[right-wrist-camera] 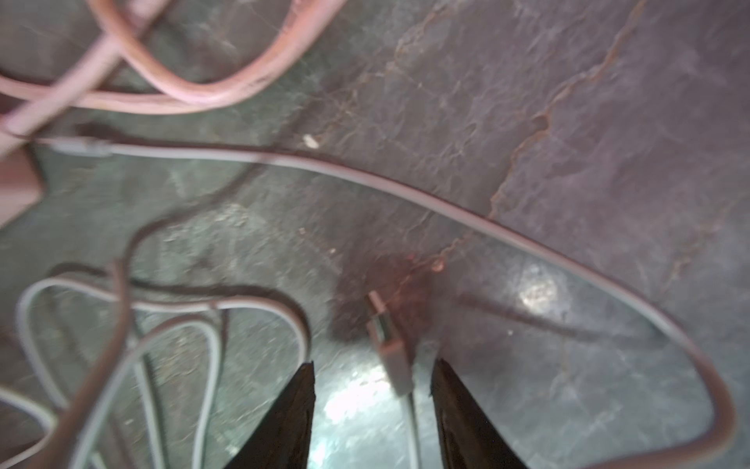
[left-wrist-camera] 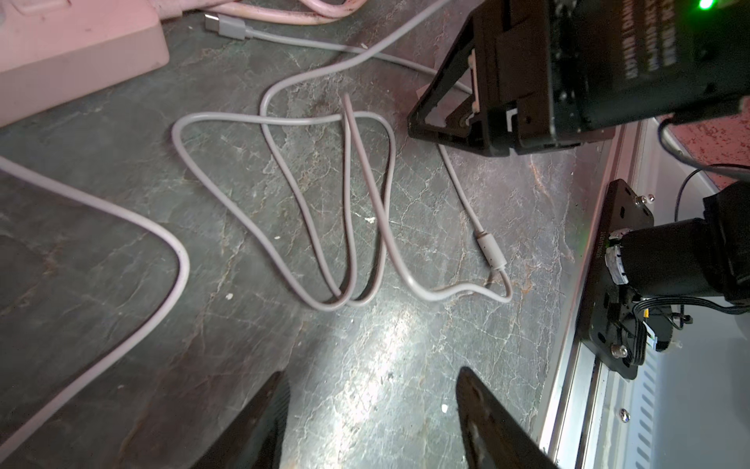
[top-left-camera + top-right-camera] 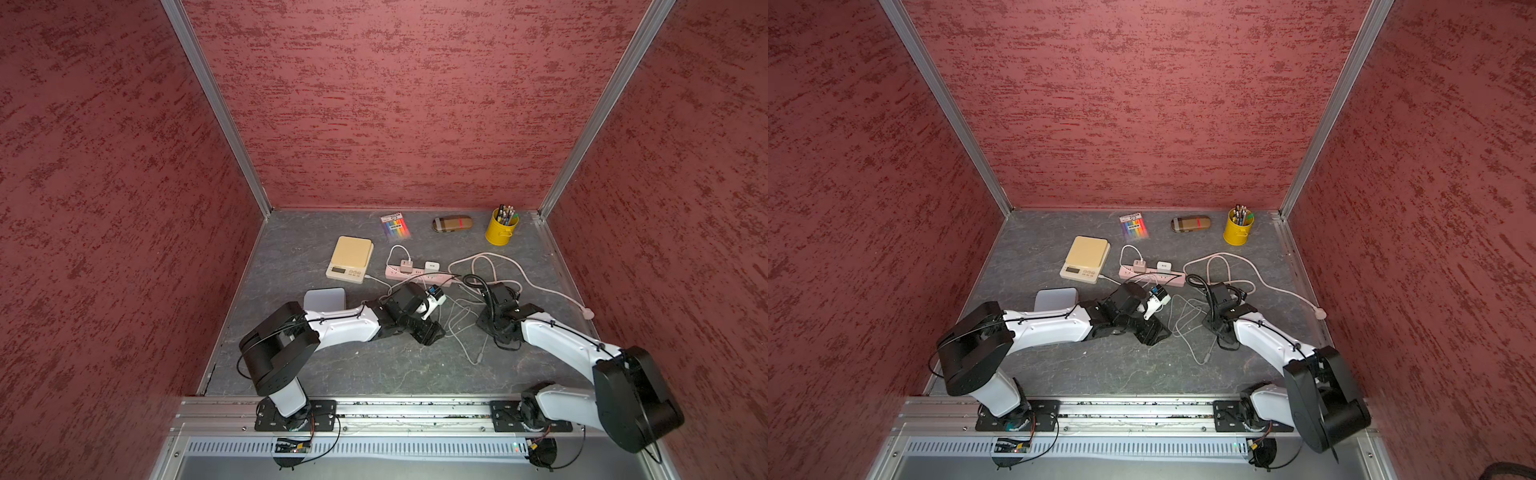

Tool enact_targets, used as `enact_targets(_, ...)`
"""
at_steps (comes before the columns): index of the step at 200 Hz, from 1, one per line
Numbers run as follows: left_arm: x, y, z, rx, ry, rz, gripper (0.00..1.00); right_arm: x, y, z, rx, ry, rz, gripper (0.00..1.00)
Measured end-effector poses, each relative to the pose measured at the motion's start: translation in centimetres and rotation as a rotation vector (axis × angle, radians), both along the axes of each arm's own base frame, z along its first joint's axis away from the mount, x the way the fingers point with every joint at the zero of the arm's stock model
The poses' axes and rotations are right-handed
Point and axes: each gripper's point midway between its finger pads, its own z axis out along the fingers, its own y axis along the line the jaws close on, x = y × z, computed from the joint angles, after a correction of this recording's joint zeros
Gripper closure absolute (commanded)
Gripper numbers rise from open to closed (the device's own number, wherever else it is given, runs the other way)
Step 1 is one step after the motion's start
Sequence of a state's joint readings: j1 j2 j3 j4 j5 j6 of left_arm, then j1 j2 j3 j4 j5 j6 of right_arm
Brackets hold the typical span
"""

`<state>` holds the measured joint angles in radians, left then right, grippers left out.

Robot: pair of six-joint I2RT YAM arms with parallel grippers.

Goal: Charge the electronic scale
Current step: Pick up the charging cable from the center of the board.

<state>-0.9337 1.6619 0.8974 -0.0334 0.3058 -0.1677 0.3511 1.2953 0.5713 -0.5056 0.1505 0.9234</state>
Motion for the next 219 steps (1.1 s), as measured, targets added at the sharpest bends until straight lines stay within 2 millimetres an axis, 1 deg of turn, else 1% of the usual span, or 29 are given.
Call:
enact_targets(27,0.1,0.2,-0.1,0.0,0.006,0.002,0.34,0.9,-0.3,-0.1,-0.019,0.0,0.008,0.51)
enact_targets(37,0.1,0.2,-0.1,0.0,0.006,0.003,0.34,1.0,-0.3,-0.1,-0.024,-0.002,0.016,0.6)
enact_targets(47,0.1,0.3,-0.2,0.001,0.008,0.003,0.34,1.1,-0.3,-0.2,-0.029,0.0,0.027,0.75)
enact_targets(58,0.1,0.4,-0.3,0.002,0.01,0.003,0.34,1.2,-0.2,-0.3,-0.027,0.001,0.038,0.87)
enact_targets(68,0.2,0.4,-0.3,0.003,0.01,0.003,0.34,1.3,0.0,-0.4,-0.025,0.007,0.06,0.89)
enact_targets(72,0.2,0.5,-0.3,0.002,0.01,0.004,0.34,1.3,0.1,-0.4,-0.022,0.009,0.064,0.95)
enact_targets(77,0.3,0.5,-0.3,0.001,0.011,0.004,0.33,1.4,0.3,-0.3,-0.012,0.01,0.073,1.0)
enact_targets(91,0.5,0.7,-0.1,-0.006,0.015,0.005,0.33,1.2,1.0,0.0,0.018,0.03,0.111,1.0)
enact_targets(104,1.0,1.2,0.6,-0.022,0.015,0.016,0.33,0.9,1.6,0.7,0.045,0.05,0.148,1.0)
enact_targets(116,1.8,1.8,1.8,-0.05,0.008,0.035,0.33,0.8,2.3,2.2,0.067,0.059,0.184,1.0)
enact_targets(125,2.5,2.4,3.0,-0.079,-0.002,0.051,0.33,0.9,2.8,3.7,0.081,0.052,0.214,1.0)
enact_targets(150,4.8,4.1,6.6,-0.164,-0.037,0.096,0.33,1.3,4.2,9.0,0.109,0.017,0.322,1.0)
enact_targets(171,6.3,4.8,9.3,-0.229,-0.055,0.109,0.33,1.2,6.0,13.1,0.113,-0.008,0.442,1.0)
enact_targets(184,6.7,4.7,10.9,-0.274,-0.056,0.093,0.33,1.2,7.6,15.7,0.112,-0.048,0.539,1.0)
enact_targets(199,6.8,4.4,12.8,-0.334,-0.054,0.059,0.34,1.7,9.7,19.1,0.108,-0.141,0.659,1.0)
enact_targets(208,6.5,4.1,13.9,-0.375,-0.055,0.028,0.35,2.0,10.9,20.9,0.117,-0.196,0.724,1.0)
enact_targets(219,5.9,3.9,15.1,-0.421,-0.053,-0.013,0.35,2.4,12.2,22.4,0.127,-0.258,0.794,1.0)
